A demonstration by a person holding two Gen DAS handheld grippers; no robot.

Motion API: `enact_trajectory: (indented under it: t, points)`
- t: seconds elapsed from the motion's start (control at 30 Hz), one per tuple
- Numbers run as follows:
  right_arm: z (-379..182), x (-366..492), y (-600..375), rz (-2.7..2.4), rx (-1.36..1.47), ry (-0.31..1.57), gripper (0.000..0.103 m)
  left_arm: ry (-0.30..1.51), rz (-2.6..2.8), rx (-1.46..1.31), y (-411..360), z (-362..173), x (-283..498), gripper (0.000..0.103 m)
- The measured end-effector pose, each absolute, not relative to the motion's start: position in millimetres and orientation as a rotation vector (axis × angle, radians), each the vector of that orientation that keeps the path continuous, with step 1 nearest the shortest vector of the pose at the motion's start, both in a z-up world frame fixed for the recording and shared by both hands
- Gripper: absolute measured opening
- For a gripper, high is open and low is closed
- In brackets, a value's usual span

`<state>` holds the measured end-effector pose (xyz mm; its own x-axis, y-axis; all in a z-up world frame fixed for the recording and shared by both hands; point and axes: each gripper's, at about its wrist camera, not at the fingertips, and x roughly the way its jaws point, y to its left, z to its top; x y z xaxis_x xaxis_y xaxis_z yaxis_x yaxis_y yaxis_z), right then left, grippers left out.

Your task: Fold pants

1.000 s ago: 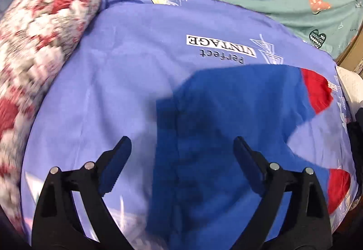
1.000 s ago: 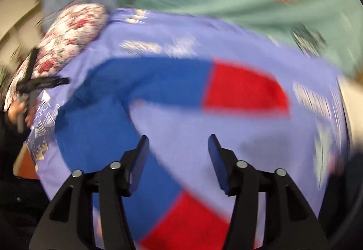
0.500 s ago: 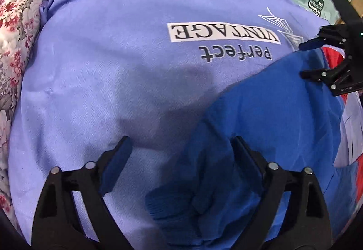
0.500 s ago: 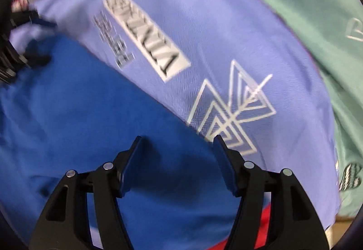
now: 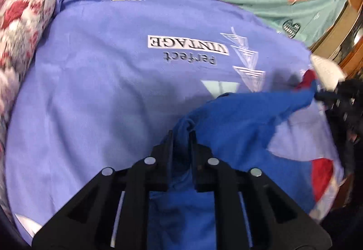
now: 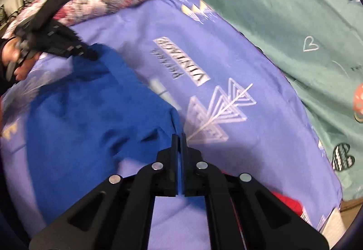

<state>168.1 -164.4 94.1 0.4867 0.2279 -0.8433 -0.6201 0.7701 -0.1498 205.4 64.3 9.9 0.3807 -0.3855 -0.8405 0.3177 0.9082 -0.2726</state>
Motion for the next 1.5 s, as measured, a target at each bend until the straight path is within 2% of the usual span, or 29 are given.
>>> enact_trajectory:
  t: [0.1,0.17,0.2,0.27,0.4,0.53,0.57,0.6,0.63,0.67,0.7,0.93,1.0,1.07,1.13,1.17,1.2,1.23,1.37,1.5]
  points:
    - [85,102,-156,0.566,-0.449,0.907,0.001,1.098,-0.489,-0.133,71,9,167,0.037]
    - [68,59,-152,0.594,-0.387,0.910,0.001,1.123,-0.476,-0.146,75,-1,143,0.056]
    - [61,47,-151,0.613,-0.351,0.918,0.000,1.143,-0.469,-0.169,80,-7,135,0.060]
    - [34,21,-147,0.633,-0.286,0.937,0.000,1.197,-0.451,-0.253,95,-19,117,0.066]
    - [-1,11,-154,0.576,-0.144,0.967,0.000,1.265,-0.442,-0.463,118,-33,88,0.068]
    - [2,8,-160,0.530,-0.112,0.943,0.000,1.221,-0.483,-0.576,106,-27,76,0.075]
    - [7,7,-160,0.517,-0.120,0.929,0.003,1.214,-0.473,-0.592,103,-27,78,0.079]
    - [11,7,-158,0.502,-0.137,0.915,0.014,1.212,-0.451,-0.611,99,-30,83,0.079]
    - [13,7,-156,0.487,-0.158,0.904,0.023,1.214,-0.439,-0.628,95,-34,88,0.079]
    - [18,3,-153,0.464,-0.201,0.880,0.041,1.220,-0.429,-0.655,92,-39,96,0.079]
    - [20,-3,-153,0.455,-0.230,0.865,0.049,1.222,-0.414,-0.676,89,-44,104,0.079]
    - [6,16,-137,0.499,-0.404,0.908,0.049,1.212,-0.355,-0.754,86,-56,139,0.076]
    - [-3,27,-126,0.503,-0.467,0.925,0.049,1.204,-0.351,-0.763,89,-57,141,0.064]
    - [-15,40,-116,0.514,-0.502,0.963,0.049,1.202,-0.364,-0.763,90,-58,144,0.040]
    - [-28,53,-109,0.498,-0.539,1.000,0.049,1.198,-0.364,-0.777,95,-59,145,0.037]
    - [-28,57,-110,0.507,-0.514,1.006,0.045,1.197,-0.366,-0.771,93,-58,147,0.031]
    - [-26,64,-112,0.512,-0.480,1.030,0.014,1.194,-0.372,-0.764,92,-57,148,0.028]
    - [-23,68,-116,0.513,-0.449,1.041,0.006,1.189,-0.379,-0.754,91,-54,149,0.026]
    - [1,67,-132,0.512,-0.344,1.010,0.006,1.150,-0.434,-0.724,86,-36,149,0.022]
    - [47,34,-136,0.529,-0.332,0.900,0.005,1.101,-0.488,-0.701,90,-15,140,0.022]
